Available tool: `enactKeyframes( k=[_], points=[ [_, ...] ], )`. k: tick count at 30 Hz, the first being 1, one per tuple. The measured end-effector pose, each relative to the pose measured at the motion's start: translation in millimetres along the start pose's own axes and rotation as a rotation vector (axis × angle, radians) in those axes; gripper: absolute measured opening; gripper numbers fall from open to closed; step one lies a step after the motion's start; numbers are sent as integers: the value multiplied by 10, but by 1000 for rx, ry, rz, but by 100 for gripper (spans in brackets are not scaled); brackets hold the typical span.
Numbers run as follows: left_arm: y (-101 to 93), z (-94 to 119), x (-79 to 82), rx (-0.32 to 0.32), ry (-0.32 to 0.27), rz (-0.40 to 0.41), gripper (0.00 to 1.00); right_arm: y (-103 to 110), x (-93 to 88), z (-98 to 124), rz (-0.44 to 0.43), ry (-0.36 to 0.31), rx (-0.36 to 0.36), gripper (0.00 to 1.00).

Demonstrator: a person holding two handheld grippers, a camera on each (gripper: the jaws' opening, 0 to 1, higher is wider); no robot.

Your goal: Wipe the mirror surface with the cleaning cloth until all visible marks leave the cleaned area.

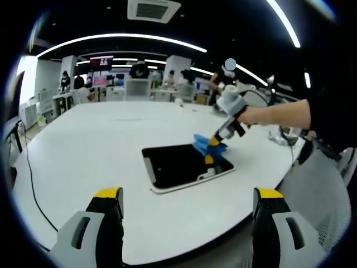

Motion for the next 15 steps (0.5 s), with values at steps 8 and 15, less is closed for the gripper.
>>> enactKeyframes(
  k=[8,15],
  points=[
    [-3,-7,4,-10,0,0,97,30,40,-36,-10,-2,8,2],
    [8,-6,2,-3,0,3,97,112,165,-152,-11,-33,46,2]
  ],
)
Point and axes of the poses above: the point that each gripper's makers call its tool centre point, and the gripper's own axes: z roughly backward along the fingers, y roughly to its left, x roughly out of its top, the point moved 10 cm from there along z, roughly backward along the fingers, and after that the axes turned 8 degrees about x, right-handed, at the moved point
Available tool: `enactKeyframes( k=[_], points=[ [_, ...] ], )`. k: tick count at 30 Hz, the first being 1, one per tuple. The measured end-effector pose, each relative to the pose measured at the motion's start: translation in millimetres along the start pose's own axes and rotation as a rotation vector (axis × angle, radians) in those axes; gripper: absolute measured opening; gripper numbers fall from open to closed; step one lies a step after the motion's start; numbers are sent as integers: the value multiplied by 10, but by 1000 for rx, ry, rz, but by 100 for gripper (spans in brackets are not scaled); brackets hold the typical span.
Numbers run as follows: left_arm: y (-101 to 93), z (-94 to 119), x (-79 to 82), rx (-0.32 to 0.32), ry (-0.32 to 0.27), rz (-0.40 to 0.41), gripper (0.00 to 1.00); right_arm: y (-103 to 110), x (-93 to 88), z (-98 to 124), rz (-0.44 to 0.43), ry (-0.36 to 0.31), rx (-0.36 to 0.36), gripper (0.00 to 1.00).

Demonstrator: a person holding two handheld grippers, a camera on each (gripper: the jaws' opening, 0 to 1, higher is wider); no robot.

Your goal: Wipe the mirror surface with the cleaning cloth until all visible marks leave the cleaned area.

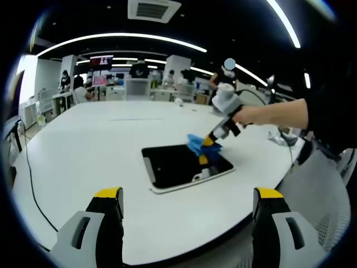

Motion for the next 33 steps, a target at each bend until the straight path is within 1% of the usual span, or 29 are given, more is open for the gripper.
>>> enactKeyframes(
  k=[2,3,7,10,12,17,21,27,29,33],
  points=[
    [-3,2,2,-1,-1,0,97,18,31,-30,1,-6,7,2],
    [-4,2,3,-3,-2,1,97,83,59,-56,5,-11,11,2],
    [-5,2,4,-6,-1,-1,97,134,133,-103,-3,-14,27,2],
    [0,1,7,-4,-7,3,97,188,190,-144,16,6,34,2],
    [-1,1,8,-5,-7,2,97,189,222,-163,29,20,35,2],
    [-3,-2,10,-11,-8,5,97,295,289,-228,71,26,28,2],
    [-3,-2,9,-12,-7,5,97,292,362,-273,82,27,38,2],
    [1,-5,12,-9,-10,6,97,314,397,-299,68,21,61,2],
    [-1,-5,9,-12,-6,5,97,342,403,-310,65,18,59,2],
    [-5,-4,15,-18,-17,12,97,389,452,-360,72,12,49,2]
  ],
)
Point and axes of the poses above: the point that each gripper's makers call its tool centre point, and the gripper's own axes: z roughly backward along the fingers, y roughly to its left, x roughly out of its top, the point moved 10 cm from there along z, roughly backward along the fingers, and after that the axes turned 8 degrees about x, right-handed, at the moved point
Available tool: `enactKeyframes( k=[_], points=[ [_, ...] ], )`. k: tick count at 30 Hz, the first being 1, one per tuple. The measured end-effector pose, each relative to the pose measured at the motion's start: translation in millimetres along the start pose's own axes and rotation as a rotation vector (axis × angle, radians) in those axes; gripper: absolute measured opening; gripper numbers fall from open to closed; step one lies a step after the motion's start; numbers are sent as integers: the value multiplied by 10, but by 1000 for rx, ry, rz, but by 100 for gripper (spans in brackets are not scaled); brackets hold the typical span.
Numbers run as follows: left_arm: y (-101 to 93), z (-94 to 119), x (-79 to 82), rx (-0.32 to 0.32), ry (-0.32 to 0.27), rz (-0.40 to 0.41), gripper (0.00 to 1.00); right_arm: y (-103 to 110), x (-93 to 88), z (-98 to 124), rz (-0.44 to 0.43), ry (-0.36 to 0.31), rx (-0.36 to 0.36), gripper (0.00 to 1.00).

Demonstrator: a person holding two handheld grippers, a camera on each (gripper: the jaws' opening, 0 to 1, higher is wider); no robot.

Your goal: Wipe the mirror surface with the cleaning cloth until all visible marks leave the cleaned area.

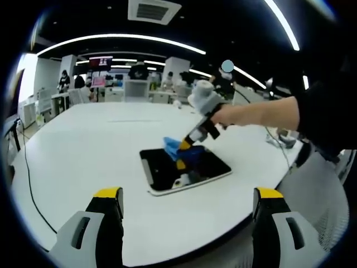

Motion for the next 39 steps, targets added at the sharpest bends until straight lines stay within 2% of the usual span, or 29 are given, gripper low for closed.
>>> enactKeyframes(
  k=[16,20,27,31,39],
  points=[
    [-2,3,-10,0,7,-9,97,168,183,-162,10,-14,31,2],
    [2,-1,-12,3,7,-10,97,215,222,-196,40,-4,16,2],
    [1,-6,-9,0,1,-8,97,219,241,-231,44,-25,13,2],
    [1,-6,-14,2,4,-9,97,270,263,-254,28,-45,24,2],
    [-4,-14,-20,-3,10,-6,96,446,377,-349,57,-36,38,2]
  ],
)
Point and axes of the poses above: the point that each gripper's makers call its tool centre point, and the gripper's own axes: z roughly backward along the fingers, y roughly to its left, x roughly out of its top, the point moved 10 cm from there along z, roughly backward along the fingers, and after that the axes turned 8 degrees about x, right-handed, at the moved point
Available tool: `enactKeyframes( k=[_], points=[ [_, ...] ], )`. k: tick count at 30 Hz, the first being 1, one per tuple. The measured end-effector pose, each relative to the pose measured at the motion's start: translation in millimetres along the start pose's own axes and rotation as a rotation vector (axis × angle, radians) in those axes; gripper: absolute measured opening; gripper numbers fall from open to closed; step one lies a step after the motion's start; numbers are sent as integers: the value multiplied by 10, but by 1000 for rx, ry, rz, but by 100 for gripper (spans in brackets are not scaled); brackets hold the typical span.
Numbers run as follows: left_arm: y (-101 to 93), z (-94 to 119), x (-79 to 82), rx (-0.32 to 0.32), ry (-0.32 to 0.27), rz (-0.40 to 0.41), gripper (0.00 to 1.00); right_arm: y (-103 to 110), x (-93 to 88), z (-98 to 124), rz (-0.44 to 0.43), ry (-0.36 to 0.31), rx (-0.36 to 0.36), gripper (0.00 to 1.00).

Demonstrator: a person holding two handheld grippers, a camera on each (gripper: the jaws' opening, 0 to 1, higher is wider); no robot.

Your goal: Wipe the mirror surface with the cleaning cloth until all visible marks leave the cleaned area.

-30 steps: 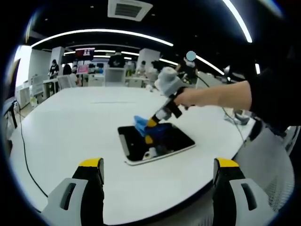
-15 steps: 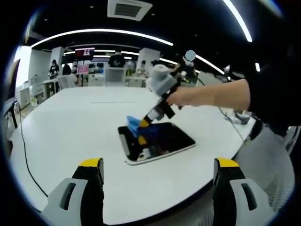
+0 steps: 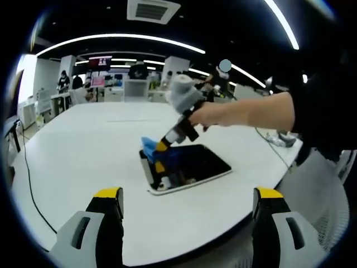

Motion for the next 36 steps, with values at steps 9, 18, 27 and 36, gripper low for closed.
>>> enactKeyframes(
  k=[9,18,27,36],
  points=[
    [5,0,24,11,-24,-4,99,69,95,-58,68,36,-12,2],
    [0,-13,23,9,-18,-14,99,99,138,-110,87,17,0,2],
    [-2,-3,19,11,-14,-16,99,86,126,-130,45,-21,-11,2],
    [-3,1,19,9,-11,-17,99,171,119,-132,53,-8,0,2]
  ],
)
Point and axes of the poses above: the point that each gripper's makers call its tool centre point, and the gripper's own axes: z roughly backward along the fingers, y roughly to its left, x roughly out of its top, the point moved 10 cm from there along z, roughly backward along the fingers, and after that the axes turned 8 degrees about x, right-handed, at the moved point
